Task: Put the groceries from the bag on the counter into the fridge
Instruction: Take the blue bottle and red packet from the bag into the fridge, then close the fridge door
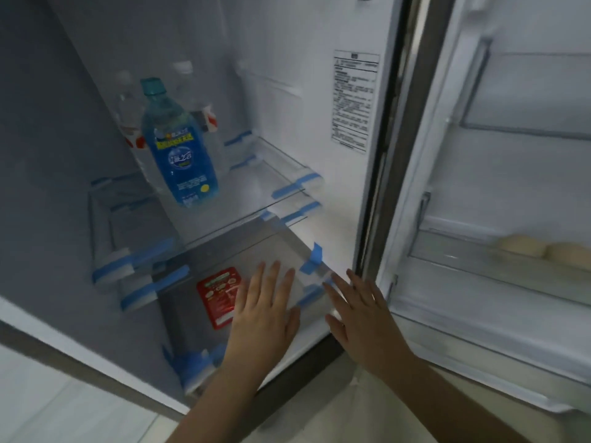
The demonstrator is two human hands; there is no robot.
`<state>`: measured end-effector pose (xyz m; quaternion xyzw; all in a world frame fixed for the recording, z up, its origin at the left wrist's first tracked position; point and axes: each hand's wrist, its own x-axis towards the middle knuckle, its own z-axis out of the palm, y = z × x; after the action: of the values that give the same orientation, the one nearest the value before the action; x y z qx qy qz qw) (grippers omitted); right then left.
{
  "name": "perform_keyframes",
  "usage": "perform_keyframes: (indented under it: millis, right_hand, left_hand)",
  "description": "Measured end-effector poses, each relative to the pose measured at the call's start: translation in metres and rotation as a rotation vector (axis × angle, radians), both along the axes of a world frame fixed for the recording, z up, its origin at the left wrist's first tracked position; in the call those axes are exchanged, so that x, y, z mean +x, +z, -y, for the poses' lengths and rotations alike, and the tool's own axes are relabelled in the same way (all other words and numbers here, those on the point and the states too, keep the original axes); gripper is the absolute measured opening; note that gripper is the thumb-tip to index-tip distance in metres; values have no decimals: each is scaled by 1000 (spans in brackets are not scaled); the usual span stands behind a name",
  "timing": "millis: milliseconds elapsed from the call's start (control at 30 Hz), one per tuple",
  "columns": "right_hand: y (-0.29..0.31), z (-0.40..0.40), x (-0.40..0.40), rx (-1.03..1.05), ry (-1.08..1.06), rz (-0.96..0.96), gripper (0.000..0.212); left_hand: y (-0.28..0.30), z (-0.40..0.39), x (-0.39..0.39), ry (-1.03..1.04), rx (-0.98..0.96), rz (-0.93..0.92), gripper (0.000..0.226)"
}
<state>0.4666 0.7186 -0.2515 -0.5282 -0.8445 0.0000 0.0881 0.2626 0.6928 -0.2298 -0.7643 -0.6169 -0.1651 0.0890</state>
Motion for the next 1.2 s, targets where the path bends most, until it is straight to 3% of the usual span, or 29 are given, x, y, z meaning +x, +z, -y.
perform_keyframes:
  millis: [300, 733, 933, 1100, 1200]
  right_hand:
    - [-14, 49, 114, 28, -184, 15, 55]
    - [-51, 137, 275, 0, -484, -51, 63]
    - [-62, 148, 314, 26, -581, -25, 52]
    - [-69, 152, 324, -7, -597, -32, 70]
    - [-72, 155, 322, -16, -595, -8, 76]
  left_hand:
    - [-35, 4, 117, -196, -62, -15, 56]
    - [-79, 35, 284, -502, -219, -86, 75]
    - [-88, 39, 314, -507, -175, -123, 56]
    - [-105, 39, 313, -450, -278, -171, 92]
    - [-108, 42, 317, -410, -318, -171, 98]
